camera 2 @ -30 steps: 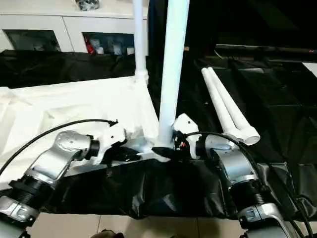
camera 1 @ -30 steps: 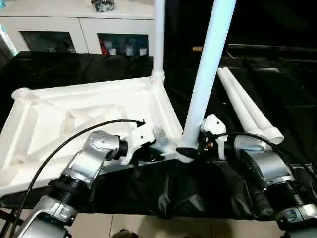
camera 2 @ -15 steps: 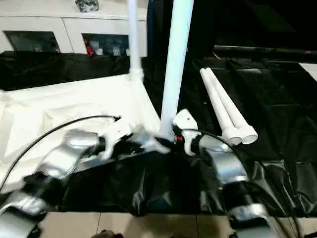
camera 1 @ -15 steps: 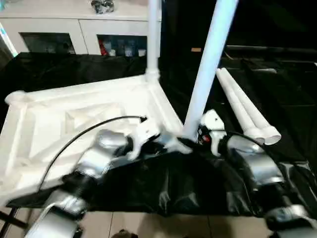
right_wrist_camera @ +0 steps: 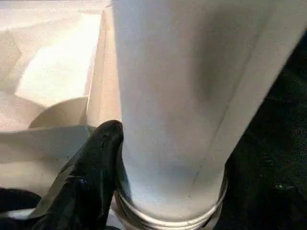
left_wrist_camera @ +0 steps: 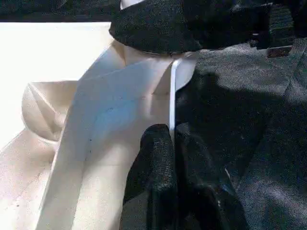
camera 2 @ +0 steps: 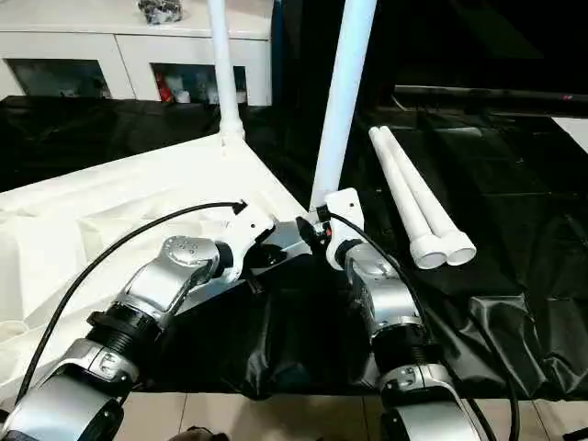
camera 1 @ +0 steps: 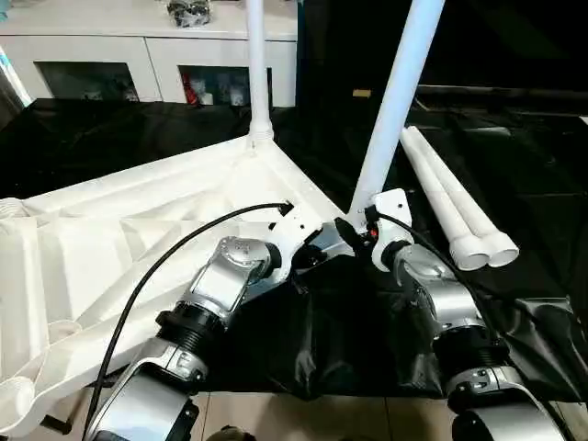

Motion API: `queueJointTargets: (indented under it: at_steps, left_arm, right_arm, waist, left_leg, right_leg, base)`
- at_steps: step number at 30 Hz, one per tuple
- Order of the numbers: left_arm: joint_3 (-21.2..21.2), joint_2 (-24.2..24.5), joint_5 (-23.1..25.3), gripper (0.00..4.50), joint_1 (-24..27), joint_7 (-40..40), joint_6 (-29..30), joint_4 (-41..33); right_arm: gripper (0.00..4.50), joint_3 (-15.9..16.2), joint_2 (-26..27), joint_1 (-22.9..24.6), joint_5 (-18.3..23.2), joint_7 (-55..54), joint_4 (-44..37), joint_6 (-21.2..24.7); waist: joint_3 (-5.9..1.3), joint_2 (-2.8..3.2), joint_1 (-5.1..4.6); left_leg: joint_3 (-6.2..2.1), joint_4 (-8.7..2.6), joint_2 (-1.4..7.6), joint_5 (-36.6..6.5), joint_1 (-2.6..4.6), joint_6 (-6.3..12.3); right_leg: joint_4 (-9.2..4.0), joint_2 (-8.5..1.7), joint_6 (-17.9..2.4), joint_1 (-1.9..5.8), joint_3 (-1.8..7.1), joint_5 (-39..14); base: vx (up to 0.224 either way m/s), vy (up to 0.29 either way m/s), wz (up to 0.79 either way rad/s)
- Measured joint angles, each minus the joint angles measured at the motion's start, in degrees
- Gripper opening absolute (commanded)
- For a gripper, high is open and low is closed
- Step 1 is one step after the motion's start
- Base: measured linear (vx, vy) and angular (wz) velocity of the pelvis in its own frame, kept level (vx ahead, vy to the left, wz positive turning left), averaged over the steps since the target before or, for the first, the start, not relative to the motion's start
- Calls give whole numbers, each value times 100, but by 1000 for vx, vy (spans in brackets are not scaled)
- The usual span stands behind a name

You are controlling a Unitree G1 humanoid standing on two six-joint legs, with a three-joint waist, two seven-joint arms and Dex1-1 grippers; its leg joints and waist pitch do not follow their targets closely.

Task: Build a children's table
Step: Rotate leg to tighten

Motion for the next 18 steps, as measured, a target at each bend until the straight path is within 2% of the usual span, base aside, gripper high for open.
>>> queueJointTargets:
  at_steps: [4, 7, 11, 18]
  left_arm:
    - [-32, 111, 4, 0, 8, -117, -115, -3]
    - [-46, 243, 1, 0, 46, -304, -256, -34]
    - [-81, 623, -99, 0, 310, -874, -438, -440]
    - [-249, 1211, -386, 0, 667, -1982, -637, -1033]
  right_arm:
    - [357, -34, 21, -14, 54, 203, 0, 1]
    - [357, 69, -109, -13, 70, 545, -23, 2]
    - [357, 408, -558, 164, 129, 1525, -409, 67]
    - [357, 895, -1290, 438, 300, 3150, -1033, 155]
  waist:
    - [2, -2, -12]
    - [2, -1, -40]
    - [4, 11, -53]
    - [5, 17, 47]
  left_leg:
    - [0, 0, 0, 0, -3, 0]
    - [0, -6, 0, 0, -3, 0]
    - [0, -13, 2, 0, -8, 0]
    - [0, -18, 4, -1, -23, 1]
  right_leg:
    - [0, 0, 0, -5, 0, 0]
    - [2, 0, 0, -10, 0, 0]
    - [12, 0, -17, -23, -3, 13]
    - [9, 1, -27, -30, -5, 18]
  base:
    - [0, 0, 0]
    - [0, 0, 0]
    - [0, 0, 0]
    - [0, 0, 0]
